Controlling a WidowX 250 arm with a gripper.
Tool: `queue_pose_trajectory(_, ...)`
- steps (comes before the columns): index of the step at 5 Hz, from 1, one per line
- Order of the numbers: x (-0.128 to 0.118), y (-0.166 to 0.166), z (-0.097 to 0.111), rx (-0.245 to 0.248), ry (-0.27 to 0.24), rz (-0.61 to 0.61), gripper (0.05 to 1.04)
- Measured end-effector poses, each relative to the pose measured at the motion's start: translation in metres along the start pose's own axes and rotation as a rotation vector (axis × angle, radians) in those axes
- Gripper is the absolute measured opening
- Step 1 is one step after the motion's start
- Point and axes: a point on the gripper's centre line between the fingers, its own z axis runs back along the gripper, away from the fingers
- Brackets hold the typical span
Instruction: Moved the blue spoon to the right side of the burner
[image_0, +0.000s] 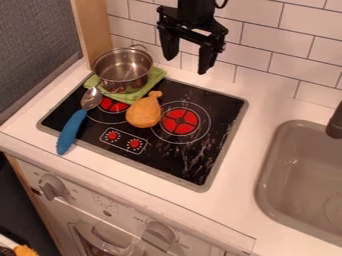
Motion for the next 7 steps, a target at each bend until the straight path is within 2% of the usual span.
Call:
queue_pose_trajectory(1, -0.005, -0.002, -0.014, -0.009, 0.039, -0.004, 1.001)
queue_pose_trajectory(2, -0.036, 0.012, -0.016, -0.023, 0.052, 0.029, 1.001)
queue_pose_trajectory(3, -0.074, 0.048, -0.002, -0.004, 0.034, 0.116, 1.001)
queue_pose_trajectory(4, -0.103, 0.059, -0.015, 0.016, 0.07, 0.126, 1.001)
queue_pose_trajectory(5, -0.122, 0.089, -0.038, 0.064, 0.102, 0.192, 1.001)
queue_pose_trajectory(6, -0.143, 0.109, -0.063, 0.07, 0.116, 0.277, 1.001)
queue_pose_trajectory(7, -0.163, 0.124, -0.079, 0.049, 0.13, 0.398, 1.001)
